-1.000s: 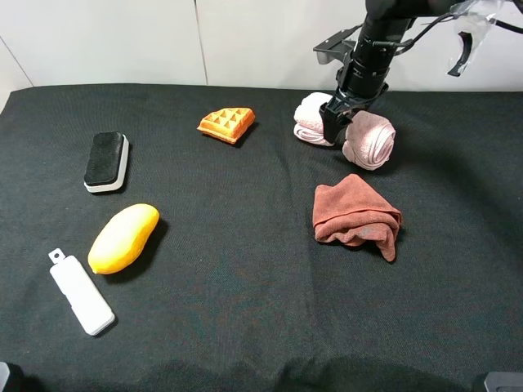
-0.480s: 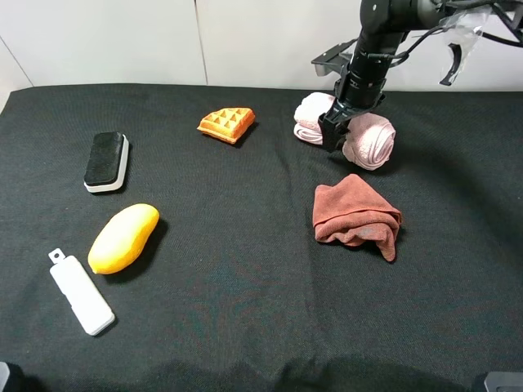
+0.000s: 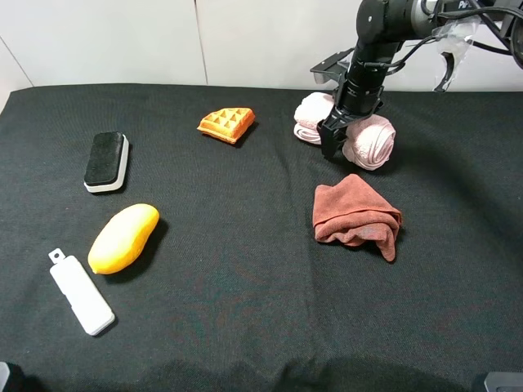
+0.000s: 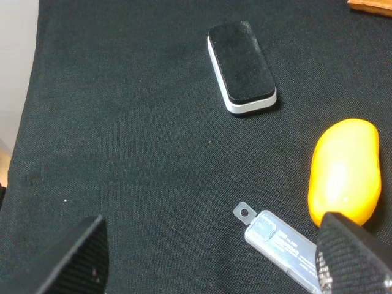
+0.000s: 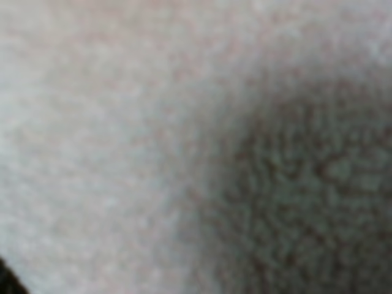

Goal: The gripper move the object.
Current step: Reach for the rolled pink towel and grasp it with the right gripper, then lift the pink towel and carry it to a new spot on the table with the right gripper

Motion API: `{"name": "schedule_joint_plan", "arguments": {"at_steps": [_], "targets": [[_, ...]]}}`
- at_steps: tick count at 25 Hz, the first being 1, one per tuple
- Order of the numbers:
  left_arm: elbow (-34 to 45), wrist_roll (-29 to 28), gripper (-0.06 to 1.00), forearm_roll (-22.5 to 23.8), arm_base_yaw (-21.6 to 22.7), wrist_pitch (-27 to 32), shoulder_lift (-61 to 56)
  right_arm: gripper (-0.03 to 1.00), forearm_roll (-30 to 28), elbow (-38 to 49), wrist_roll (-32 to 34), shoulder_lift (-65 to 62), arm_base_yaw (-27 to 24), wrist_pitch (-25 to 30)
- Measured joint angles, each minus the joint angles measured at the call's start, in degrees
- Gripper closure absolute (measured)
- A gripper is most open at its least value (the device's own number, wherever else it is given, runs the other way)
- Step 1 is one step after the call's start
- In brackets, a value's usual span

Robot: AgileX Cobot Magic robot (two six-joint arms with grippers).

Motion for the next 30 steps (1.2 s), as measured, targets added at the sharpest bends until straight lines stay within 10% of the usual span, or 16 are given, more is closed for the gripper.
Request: {"name": "schedule_joint_plan", "arguments": {"at_steps": [9,17,30], "targets": [[0.0,0.0,0.21,0.0,0.0,0.0,0.0,0.29,-0.3,0.0,0.1,0.1,0.0,0.0],[0.0,0.0,0.21,0.0,0.0,0.0,0.0,0.62,-0.2,0.0,0.1,0.4,0.0,-0.1],[0.0,0.0,0.21,0.0,0.0,0.0,0.0,0.62,1.4,0.0,0.8,-0.3,0.0,3.4]]}}
